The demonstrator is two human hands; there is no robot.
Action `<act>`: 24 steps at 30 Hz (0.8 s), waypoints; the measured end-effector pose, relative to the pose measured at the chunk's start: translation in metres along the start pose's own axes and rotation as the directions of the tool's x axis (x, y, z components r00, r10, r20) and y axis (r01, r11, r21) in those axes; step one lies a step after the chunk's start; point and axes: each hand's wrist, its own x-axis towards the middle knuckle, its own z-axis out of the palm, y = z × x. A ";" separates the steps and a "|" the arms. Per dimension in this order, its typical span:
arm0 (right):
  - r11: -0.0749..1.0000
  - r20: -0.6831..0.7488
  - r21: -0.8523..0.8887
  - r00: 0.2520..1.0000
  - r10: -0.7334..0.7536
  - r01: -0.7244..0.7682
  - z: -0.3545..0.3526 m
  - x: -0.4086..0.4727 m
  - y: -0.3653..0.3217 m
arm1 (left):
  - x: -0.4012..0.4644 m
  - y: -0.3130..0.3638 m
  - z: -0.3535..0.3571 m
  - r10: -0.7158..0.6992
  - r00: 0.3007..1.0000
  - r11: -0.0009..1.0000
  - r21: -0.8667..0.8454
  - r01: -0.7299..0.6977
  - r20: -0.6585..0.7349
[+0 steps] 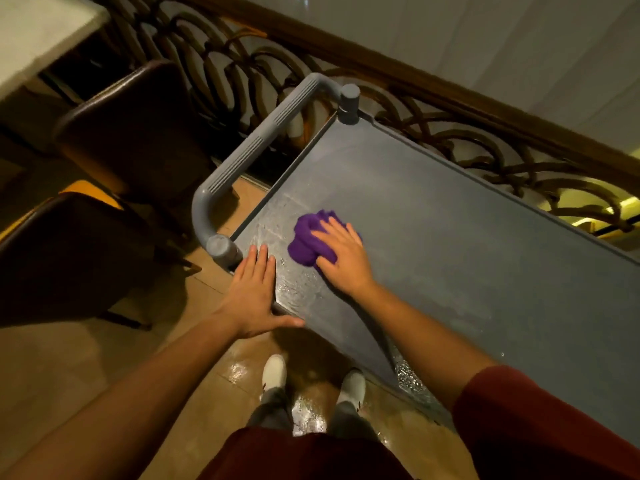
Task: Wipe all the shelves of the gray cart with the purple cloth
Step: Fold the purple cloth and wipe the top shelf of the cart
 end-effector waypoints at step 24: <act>0.786 -0.132 -0.509 0.934 0.331 -0.351 0.015 -0.051 -0.039 | 0.007 0.005 -0.010 -0.045 0.995 0.988 0.150 0.031 0.086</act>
